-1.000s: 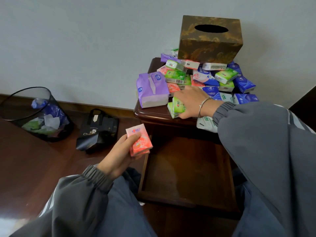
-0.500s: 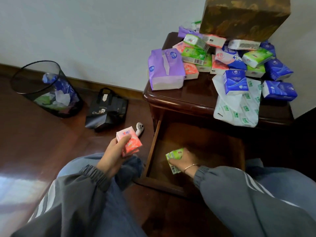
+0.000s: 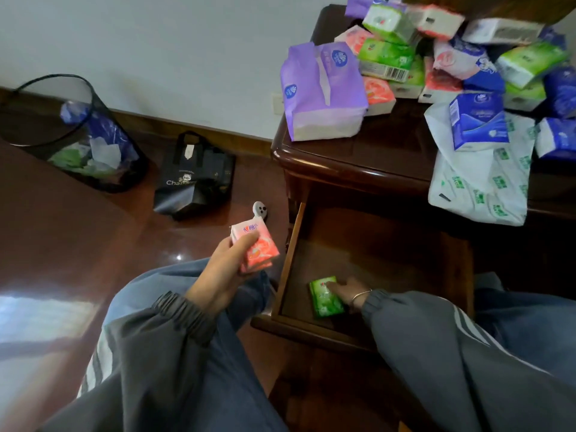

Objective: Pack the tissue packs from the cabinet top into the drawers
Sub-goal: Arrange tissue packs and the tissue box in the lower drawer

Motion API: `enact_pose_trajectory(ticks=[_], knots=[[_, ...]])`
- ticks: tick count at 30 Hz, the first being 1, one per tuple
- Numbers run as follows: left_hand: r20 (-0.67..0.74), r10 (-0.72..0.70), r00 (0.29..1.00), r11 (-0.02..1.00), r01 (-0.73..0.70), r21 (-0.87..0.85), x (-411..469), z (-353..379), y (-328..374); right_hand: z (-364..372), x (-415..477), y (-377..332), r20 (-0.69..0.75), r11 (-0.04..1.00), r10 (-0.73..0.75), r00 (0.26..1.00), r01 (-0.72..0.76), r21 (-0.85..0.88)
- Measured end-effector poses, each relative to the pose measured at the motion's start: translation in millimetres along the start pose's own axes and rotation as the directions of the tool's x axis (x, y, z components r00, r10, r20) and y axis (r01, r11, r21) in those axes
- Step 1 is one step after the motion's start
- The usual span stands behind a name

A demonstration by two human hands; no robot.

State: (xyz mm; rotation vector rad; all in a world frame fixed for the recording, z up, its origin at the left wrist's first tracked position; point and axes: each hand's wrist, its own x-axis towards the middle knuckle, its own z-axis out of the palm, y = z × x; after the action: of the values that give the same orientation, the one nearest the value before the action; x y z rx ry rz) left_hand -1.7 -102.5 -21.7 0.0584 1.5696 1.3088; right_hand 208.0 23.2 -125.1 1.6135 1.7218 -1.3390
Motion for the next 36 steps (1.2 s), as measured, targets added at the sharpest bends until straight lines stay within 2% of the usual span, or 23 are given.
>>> enact_pose_trajectory(ticks=[7, 11, 13, 15, 17, 18, 21, 24, 29, 30, 32, 34, 36], knots=[[0.007, 0.019, 1.0, 0.999, -0.019, 0.039, 3, 4, 0, 39, -16, -26, 0.085, 0.996, -0.092, 0.992, 0.091, 0.013], [0.073, 0.013, 0.997, 0.988, -0.024, 0.154, 0, 8, -3, 37, -30, -40, 0.189, 0.999, -0.039, 0.981, 0.034, 0.03], [0.1, 0.013, 0.995, 0.984, -0.031, 0.174, -3, 14, -3, 19, -38, -43, 0.184, 0.998, -0.035, 0.982, 0.026, 0.056], [0.151, 0.015, 0.988, 0.981, -0.044, 0.19, -8, 21, -2, -3, -50, -48, 0.139, 0.969, -0.11, 0.984, 0.075, 0.235], [0.231, -0.002, 0.973, 0.986, -0.037, 0.162, -13, 27, -2, -21, -66, -53, 0.109, 0.878, -0.222, 0.969, 0.15, 0.454], [0.277, -0.013, 0.961, 0.99, -0.027, 0.141, -16, 30, -2, -28, -74, -55, 0.104, 0.845, -0.261, 0.96, 0.175, 0.505], [0.378, -0.031, 0.925, 0.995, -0.008, 0.102, -23, 41, -2, -39, -90, -56, 0.131, 0.806, -0.327, 0.936, 0.204, 0.555], [0.39, -0.012, 0.921, 0.996, -0.025, 0.09, -27, 50, -4, -42, -95, -53, 0.147, 0.798, -0.35, 0.925, 0.212, 0.564], [0.454, -0.033, 0.89, 0.979, -0.062, 0.194, -30, 59, -11, -39, -92, -39, 0.102, 0.8, -0.311, 0.945, 0.203, 0.564], [0.445, -0.027, 0.895, 0.97, -0.084, 0.227, -30, 60, -12, -41, -90, -34, 0.093, 0.804, -0.284, 0.954, 0.184, 0.566], [0.271, 0.021, 0.962, 0.895, -0.138, 0.424, -21, 55, -17, -47, -81, -20, 0.064, 0.829, -0.205, 0.977, 0.139, 0.542], [0.057, -0.014, 0.998, 0.789, -0.024, 0.614, -10, 50, -24, -50, -70, -3, 0.029, 0.875, -0.089, 0.996, 0.064, 0.481], [0.029, -0.126, 0.992, 0.742, 0.074, 0.667, -7, 48, -31, -44, -61, 12, 0.063, 0.904, 0.024, 0.998, -0.048, 0.424]])
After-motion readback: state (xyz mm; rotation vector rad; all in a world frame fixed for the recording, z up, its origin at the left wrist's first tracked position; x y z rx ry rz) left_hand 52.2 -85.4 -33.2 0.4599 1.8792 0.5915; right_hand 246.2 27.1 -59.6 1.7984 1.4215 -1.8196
